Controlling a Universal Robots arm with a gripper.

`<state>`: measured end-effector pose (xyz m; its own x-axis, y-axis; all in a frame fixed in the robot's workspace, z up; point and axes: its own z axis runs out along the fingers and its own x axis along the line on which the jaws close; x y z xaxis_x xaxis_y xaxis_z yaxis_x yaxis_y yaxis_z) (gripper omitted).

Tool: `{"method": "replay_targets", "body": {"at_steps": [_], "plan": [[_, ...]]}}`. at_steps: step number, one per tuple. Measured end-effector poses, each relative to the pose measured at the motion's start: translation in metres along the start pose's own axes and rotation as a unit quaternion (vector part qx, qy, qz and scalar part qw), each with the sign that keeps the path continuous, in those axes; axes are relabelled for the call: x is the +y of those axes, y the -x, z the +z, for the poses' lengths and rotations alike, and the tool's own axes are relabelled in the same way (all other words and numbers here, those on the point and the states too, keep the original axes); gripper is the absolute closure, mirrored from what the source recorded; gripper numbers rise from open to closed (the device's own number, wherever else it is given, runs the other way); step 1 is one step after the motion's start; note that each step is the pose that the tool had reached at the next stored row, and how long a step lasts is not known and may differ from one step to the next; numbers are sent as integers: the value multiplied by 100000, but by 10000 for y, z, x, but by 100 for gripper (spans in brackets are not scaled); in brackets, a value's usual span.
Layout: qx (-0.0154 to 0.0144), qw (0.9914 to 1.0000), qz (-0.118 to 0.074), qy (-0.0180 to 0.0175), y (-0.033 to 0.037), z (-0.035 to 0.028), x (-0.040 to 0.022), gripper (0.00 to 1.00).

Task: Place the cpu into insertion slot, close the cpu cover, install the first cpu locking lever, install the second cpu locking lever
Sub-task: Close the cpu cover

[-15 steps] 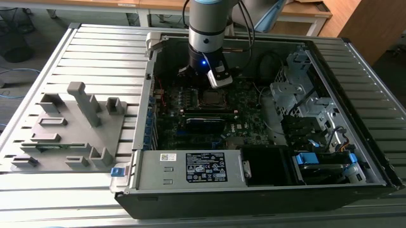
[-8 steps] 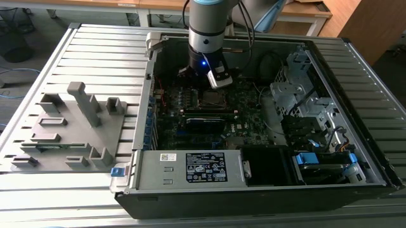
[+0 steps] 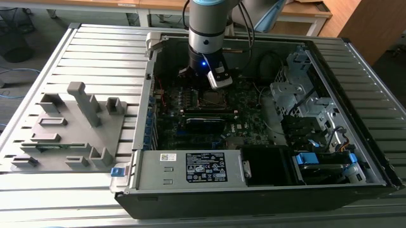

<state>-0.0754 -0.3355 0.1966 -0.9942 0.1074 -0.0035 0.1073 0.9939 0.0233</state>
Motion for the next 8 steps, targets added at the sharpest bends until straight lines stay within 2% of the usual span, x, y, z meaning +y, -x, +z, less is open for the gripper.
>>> {"method": "replay_targets", "body": {"at_steps": [8], "plan": [[0,100000,-3,-3,0,6,0,89]]}}
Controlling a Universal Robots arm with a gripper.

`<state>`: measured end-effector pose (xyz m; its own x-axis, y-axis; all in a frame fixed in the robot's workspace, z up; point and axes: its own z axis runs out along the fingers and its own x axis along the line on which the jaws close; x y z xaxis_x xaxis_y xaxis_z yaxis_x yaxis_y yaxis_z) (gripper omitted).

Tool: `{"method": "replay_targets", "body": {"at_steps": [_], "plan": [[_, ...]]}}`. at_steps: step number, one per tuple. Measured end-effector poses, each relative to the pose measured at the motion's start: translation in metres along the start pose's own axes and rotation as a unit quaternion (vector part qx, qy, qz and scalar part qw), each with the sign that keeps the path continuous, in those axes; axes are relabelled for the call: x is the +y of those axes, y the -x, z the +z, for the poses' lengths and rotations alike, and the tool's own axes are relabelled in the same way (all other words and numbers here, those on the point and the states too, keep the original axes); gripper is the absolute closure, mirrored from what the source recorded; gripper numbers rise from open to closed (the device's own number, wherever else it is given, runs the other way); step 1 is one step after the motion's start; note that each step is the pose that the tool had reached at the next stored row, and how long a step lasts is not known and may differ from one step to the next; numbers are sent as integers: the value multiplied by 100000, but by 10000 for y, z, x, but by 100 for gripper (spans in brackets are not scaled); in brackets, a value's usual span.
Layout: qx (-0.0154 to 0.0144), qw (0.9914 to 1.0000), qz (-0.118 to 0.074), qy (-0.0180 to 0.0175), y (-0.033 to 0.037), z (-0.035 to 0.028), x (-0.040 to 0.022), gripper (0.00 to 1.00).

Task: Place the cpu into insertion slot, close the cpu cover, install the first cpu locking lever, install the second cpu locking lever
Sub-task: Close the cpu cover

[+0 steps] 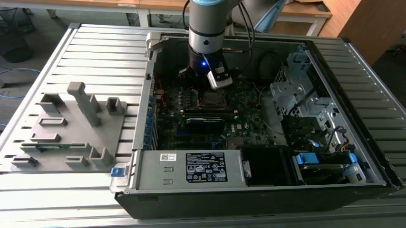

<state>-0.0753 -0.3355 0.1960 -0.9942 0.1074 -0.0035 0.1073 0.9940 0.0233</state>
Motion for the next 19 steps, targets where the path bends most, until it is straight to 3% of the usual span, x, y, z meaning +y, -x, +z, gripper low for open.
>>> {"method": "replay_targets", "body": {"at_steps": [14,19], "plan": [[0,100000,4,5,0,-105,3,89],[2,100000,-5,3,6,-108,3,89]]}}
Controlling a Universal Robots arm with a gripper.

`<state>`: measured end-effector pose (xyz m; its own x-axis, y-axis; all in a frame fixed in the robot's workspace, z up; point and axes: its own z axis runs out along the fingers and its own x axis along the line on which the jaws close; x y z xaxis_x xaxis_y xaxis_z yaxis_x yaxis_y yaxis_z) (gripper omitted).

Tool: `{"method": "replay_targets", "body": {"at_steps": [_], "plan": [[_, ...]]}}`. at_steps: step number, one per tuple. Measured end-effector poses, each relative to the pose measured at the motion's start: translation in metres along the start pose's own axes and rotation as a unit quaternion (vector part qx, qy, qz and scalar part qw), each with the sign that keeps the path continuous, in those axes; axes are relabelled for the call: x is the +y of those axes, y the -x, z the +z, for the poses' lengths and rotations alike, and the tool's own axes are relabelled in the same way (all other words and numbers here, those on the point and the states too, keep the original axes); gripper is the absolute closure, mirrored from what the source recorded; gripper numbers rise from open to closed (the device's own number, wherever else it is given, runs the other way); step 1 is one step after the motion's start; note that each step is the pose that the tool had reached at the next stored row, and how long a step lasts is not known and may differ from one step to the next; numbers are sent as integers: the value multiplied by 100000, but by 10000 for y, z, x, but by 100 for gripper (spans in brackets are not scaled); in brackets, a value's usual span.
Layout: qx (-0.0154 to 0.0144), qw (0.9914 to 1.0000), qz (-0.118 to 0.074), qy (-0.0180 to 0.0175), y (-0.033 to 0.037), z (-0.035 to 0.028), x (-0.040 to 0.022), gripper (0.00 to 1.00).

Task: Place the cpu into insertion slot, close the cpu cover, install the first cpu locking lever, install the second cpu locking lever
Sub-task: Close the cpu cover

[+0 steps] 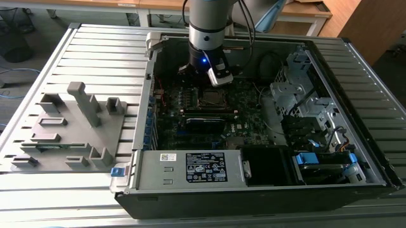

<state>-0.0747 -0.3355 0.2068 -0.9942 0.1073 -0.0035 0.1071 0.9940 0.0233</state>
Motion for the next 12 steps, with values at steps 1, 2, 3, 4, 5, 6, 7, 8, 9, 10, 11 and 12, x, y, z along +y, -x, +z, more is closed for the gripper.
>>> {"method": "replay_targets", "body": {"at_steps": [1,2,3,4,5,6,7,8,9,10,11,12], "plan": [[3,100000,4,-5,11,0,1,89],[1,100000,9,-1,28,0,3,89],[-2,100000,12,3,51,1,6,89],[0,100000,12,2,72,1,8,89],[-1,100000,4,0,96,2,11,89],[-2,100000,3,5,121,2,13,89],[-3,100000,8,3,147,2,16,89],[-3,100000,14,6,173,3,19,89],[-2,100000,8,6,199,3,22,89],[-4,100000,5,5,227,3,25,89],[-3,100000,6,7,252,4,27,89],[-2,100000,13,6,275,4,30,89]]}}
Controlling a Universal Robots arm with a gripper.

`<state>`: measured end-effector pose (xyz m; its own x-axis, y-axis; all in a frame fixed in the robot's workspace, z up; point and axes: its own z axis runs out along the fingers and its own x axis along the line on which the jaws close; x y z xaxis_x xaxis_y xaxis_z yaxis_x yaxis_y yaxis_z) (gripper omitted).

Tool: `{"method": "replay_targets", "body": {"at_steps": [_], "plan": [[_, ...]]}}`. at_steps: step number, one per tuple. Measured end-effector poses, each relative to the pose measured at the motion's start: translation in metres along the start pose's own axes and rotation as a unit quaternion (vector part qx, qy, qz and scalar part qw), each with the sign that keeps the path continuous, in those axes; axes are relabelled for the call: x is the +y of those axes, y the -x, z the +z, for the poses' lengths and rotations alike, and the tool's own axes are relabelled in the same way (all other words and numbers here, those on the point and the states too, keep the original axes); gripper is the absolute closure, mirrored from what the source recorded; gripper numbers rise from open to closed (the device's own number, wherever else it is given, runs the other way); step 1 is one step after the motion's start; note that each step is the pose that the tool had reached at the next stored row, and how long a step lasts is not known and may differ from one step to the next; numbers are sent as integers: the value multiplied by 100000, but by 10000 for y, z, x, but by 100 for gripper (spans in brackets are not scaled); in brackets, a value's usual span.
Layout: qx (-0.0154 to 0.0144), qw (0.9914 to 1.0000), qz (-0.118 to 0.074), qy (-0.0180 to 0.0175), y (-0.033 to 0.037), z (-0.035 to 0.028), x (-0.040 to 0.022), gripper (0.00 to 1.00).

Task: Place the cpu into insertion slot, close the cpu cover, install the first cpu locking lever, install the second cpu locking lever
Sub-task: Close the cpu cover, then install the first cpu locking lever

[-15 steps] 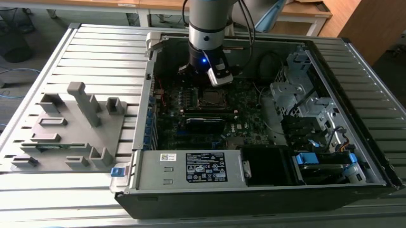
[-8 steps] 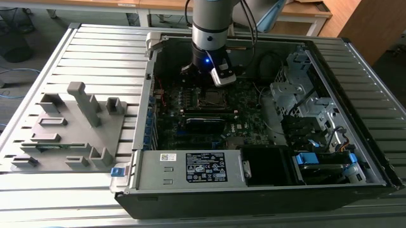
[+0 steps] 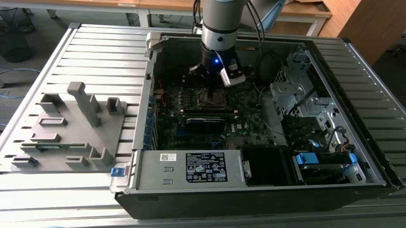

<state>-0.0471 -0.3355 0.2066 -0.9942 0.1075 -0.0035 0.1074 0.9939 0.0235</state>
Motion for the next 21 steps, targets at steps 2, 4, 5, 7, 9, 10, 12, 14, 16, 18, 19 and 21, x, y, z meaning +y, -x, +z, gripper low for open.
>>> {"method": "replay_targets", "body": {"at_steps": [2,4,5,7,9,10,12,14,16,18,19,21], "plan": [[-1,100000,-5,-1,18,0,1,89],[-3,100000,4,2,18,0,2,89],[0,100000,2,-7,19,-3,2,89],[-1,100000,-6,-3,19,-16,3,89],[-4,100000,-5,0,19,-27,3,89],[-7,100000,-4,7,19,-26,3,89],[-8,100000,-4,11,19,-27,3,89],[-3,100000,-5,4,19,-28,3,89],[-3,100000,-6,1,19,-37,3,89],[-2,100000,-3,-1,19,-46,3,89],[-3,100000,-5,0,19,-47,3,89],[4,100000,-5,-14,19,-50,3,89]]}}
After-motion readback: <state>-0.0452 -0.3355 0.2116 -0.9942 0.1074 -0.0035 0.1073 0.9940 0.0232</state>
